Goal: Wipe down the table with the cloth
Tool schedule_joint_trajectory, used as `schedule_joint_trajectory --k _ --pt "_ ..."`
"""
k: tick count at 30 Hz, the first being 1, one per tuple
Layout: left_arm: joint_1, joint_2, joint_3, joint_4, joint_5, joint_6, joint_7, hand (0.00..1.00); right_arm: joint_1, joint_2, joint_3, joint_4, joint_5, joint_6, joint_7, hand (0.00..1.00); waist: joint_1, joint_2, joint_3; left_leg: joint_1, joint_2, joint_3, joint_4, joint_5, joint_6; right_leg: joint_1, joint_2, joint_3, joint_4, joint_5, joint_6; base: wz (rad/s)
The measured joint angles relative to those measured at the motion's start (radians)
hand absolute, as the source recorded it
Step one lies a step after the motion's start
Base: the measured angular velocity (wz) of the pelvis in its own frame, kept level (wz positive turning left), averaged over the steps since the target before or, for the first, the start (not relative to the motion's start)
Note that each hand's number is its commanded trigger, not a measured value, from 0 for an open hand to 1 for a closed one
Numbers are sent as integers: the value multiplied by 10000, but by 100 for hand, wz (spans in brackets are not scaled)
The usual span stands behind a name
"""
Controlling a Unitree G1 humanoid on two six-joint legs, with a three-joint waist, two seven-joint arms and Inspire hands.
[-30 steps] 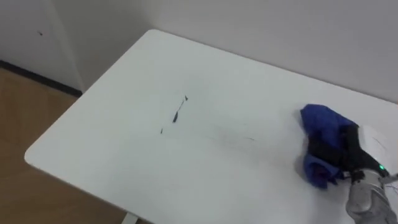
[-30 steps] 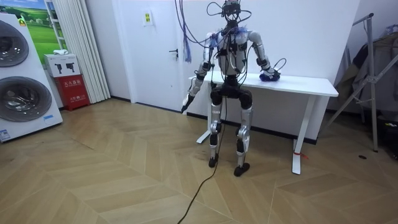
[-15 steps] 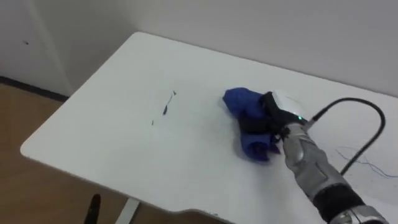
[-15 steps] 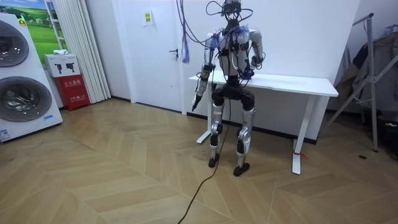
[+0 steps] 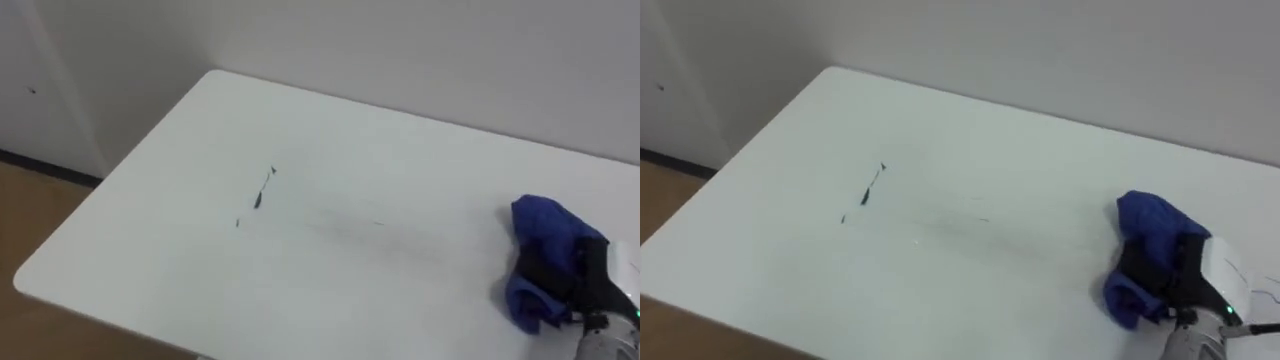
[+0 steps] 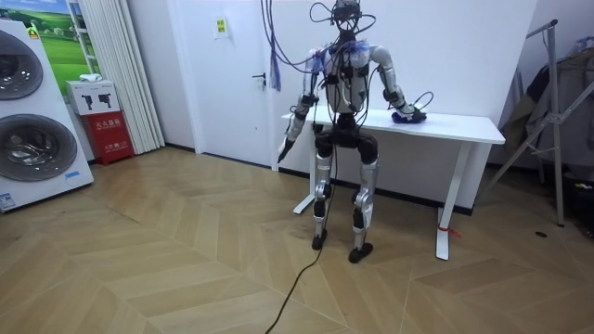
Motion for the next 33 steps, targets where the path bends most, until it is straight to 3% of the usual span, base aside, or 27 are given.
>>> schedule_joint_trajectory --k 1,3,5,9,10,12,14,16,18,21,24,25,28,30,31,32,33 --pt "-192 -16 -118 -40 -5 4 5 0 -177 19 137 -3 -67 213 40 100 23 14 -7 -18 18 78 0 8 -9 -46 3 42 2 0 0 -38" --pt "-666 -160 -653 -288 -140 -40 36 0 -935 111 1039 -241 -171 1130 452 100 254 34 -10 -57 132 442 -86 95 -55 -388 52 357 218 26 -44 -51" --pt "-1028 -271 -1058 -300 -282 -101 -8 0 -1392 148 2080 -832 -629 1599 1018 100 611 15 -12 -103 225 633 -132 124 -87 -723 120 522 366 91 -162 -63" --pt "-1144 -392 -1336 -360 -345 -99 -214 0 -2224 665 3510 -1585 -1234 1625 1829 100 1060 -138 64 -234 336 749 -127 159 -149 -982 231 566 360 145 -249 -14" --pt "-1070 -381 -1345 -358 -561 -94 -238 0 -2388 685 3583 -1575 -1331 1451 2002 100 1181 -194 107 -231 324 687 -83 160 -149 -976 233 496 290 148 -253 26" --pt "-565 -229 -1295 -353 -718 -81 -230 0 -2370 671 3528 -1359 -1425 1335 2016 100 1375 -216 115 -236 291 466 -95 151 -127 -910 201 271 307 149 -252 34" --pt "-8 -69 -1140 -322 -732 -34 -224 0 -1956 598 3324 -859 -1268 1019 1738 100 1305 -222 113 -222 263 303 -90 129 -97 -798 164 124 304 147 -250 36" --pt "471 18 -810 -163 -593 90 -219 0 -1389 597 2781 -764 -1141 404 1185 100 876 -221 116 -156 179 201 -85 127 -84 -589 78 62 294 118 -203 54" --pt "878 32 -248 -103 -53 137 -232 0 -364 578 1531 -561 -916 -267 423 100 288 -248 97 0 8 326 -56 68 28 -252 -160 63 385 -44 53 58" --pt "810 55 541 -204 562 131 -233 0 821 298 122 -479 -293 -590 -294 100 -152 -219 78 59 -102 382 89 -110 240 -155 -370 -123 797 -128 181 22" --pt "389 112 666 -378 876 38 -197 0 1269 -47 -465 48 484 -592 -449 100 -311 -178 41 36 -116 436 493 -429 383 -178 -546 -236 1318 -143 203 -11" --pt "287 118 625 -384 868 -22 -179 0 1244 -72 -481 109 536 -510 -447 100 -275 -172 38 34 -81 466 607 -509 412 -202 -584 -244 1441 -145 205 -26" --pt "-224 122 -2 -370 836 -167 26 0 755 -46 -152 102 545 235 -404 100 73 -121 22 10 70 1001 1026 -781 541 -428 -783 -378 1940 -161 231 -55" --pt "-585 141 -570 -324 623 -287 162 0 -150 221 671 51 315 1252 -160 100 743 -94 38 -121 387 1899 1198 -829 568 -1114 -1020 -417 2763 -201 100 -100" --pt "-656 142 -692 -267 566 -345 198 0 -397 293 985 0 268 1499 -18 100 962 -87 39 -142 487 2108 1236 -843 543 -1262 -1138 -467 3203 -250 29 -104" --pt "-864 185 -905 6 449 -465 207 0 -933 526 1709 -111 37 1851 267 100 1402 -75 41 -257 709 2387 1418 -900 442 -1312 -1420 -592 3802 -456 -23 -105" --pt "-1159 197 -931 389 458 -491 193 0 -1697 780 2443 -132 -301 1933 591 100 1911 -69 53 -554 960 2565 1718 -987 289 -1452 -1740 -608 4096 -678 9 -103"
